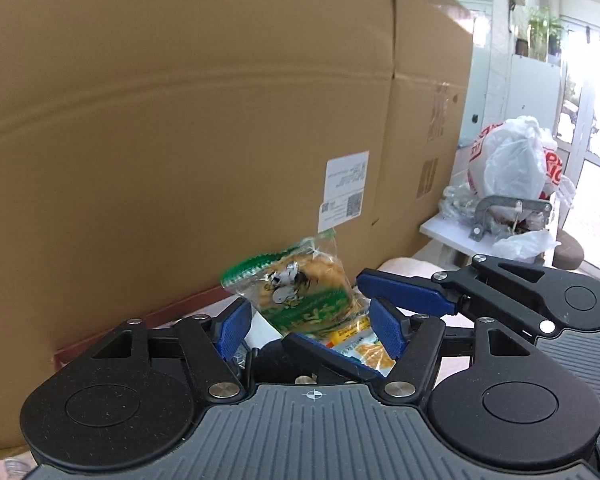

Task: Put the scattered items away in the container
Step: 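Open the left gripper to drop the cookie packet into the box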

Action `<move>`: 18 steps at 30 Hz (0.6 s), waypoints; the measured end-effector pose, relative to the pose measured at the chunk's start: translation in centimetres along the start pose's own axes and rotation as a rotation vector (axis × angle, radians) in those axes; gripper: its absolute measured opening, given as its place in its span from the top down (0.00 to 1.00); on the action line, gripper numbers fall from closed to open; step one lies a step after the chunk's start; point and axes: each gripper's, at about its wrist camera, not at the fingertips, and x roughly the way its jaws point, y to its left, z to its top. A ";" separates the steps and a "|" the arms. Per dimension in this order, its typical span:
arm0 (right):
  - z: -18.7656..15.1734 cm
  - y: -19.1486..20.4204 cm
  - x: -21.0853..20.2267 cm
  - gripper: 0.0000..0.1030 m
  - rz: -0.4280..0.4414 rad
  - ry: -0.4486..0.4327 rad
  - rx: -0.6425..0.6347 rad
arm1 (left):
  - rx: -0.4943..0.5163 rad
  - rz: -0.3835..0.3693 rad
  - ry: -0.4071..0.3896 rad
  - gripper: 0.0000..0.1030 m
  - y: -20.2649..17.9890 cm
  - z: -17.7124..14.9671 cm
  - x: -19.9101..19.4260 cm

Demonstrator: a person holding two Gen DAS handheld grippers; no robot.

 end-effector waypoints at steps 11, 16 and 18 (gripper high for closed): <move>-2.2 -1.9 4.3 0.36 -0.006 0.053 0.019 | -0.072 0.061 -0.010 0.05 2.8 -0.3 3.6; -2.7 -2.9 4.3 0.21 -0.057 0.036 0.073 | -0.083 0.067 -0.030 0.00 3.6 -0.4 2.6; -2.8 -3.0 3.7 0.13 -0.061 0.031 0.087 | -0.071 0.066 -0.032 0.00 3.7 -0.4 2.3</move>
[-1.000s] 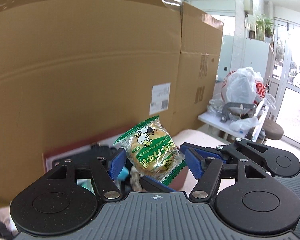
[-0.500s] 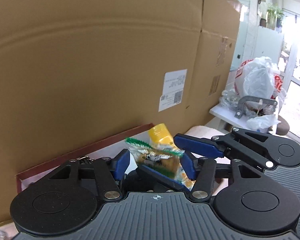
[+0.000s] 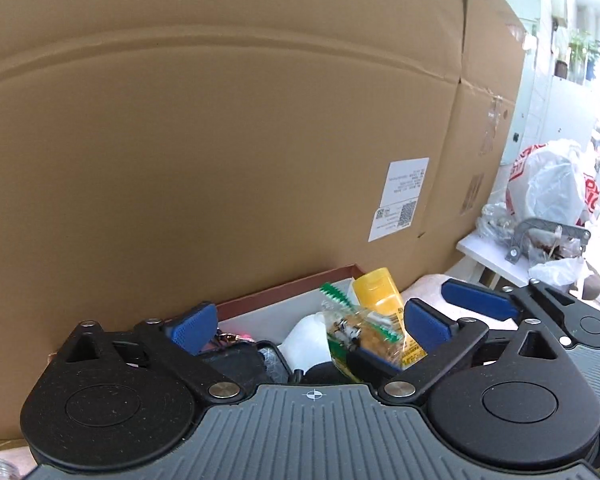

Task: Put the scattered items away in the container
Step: 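Open the left gripper to drop the cookie packet into the box, then withdraw the left gripper from the box back toward the table items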

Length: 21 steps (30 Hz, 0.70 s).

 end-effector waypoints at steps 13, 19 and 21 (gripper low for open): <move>2.8 1.0 0.7 0.13 -0.087 -0.050 -0.176 | -0.022 0.025 -0.054 0.00 0.8 1.1 -2.9; 2.5 1.2 -0.1 0.16 -0.117 -0.043 -0.198 | 0.005 0.054 -0.068 0.00 0.7 0.8 -4.2; 2.3 0.7 -0.5 0.18 -0.118 -0.035 -0.181 | 0.004 0.057 -0.071 0.00 0.7 0.8 -4.6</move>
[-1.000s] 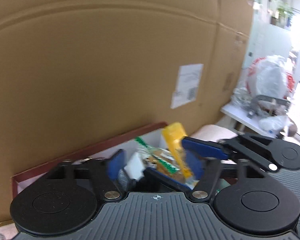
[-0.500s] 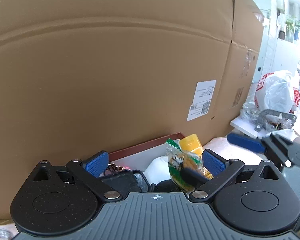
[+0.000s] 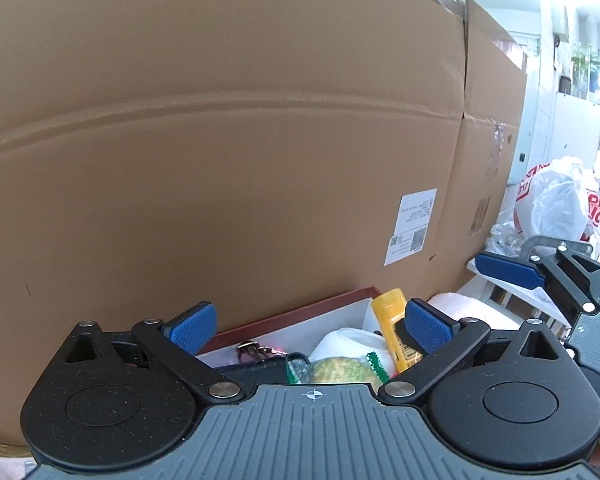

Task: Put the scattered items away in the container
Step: 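Withdraw the left gripper from the box back toward the table items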

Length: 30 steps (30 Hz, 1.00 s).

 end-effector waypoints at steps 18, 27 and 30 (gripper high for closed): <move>-0.6 3.5 -6.6 0.02 0.037 -0.025 0.016 | -0.111 0.080 0.024 0.00 0.9 -7.2 -8.7; -4.1 10.7 -10.9 0.00 0.133 0.000 -0.002 | -0.291 0.162 0.075 0.00 4.6 -16.0 -14.8; -5.1 13.4 -11.5 0.00 0.173 0.016 0.000 | -0.314 0.207 0.093 0.00 6.2 -18.3 -16.7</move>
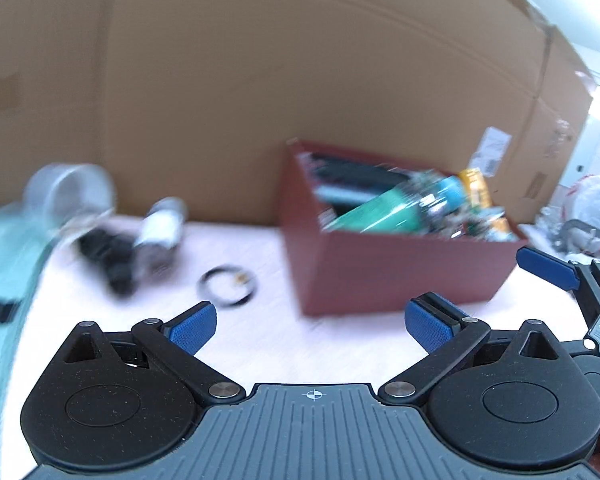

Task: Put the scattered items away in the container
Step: 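Withdraw the left gripper from the box back toward the table items, then close the left gripper on the black plastic clip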

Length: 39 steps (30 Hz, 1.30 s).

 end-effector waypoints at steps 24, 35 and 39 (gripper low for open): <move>0.0 12.6 5.5 0.04 0.233 0.131 0.018 | -0.070 0.146 -0.012 0.02 13.4 -1.1 -0.6; 0.6 14.5 10.3 0.24 0.298 0.193 0.019 | -0.074 0.066 0.033 0.12 15.6 1.7 3.3; 0.8 15.2 12.0 0.31 0.333 0.219 0.029 | -0.074 0.046 0.053 0.16 16.3 2.5 4.8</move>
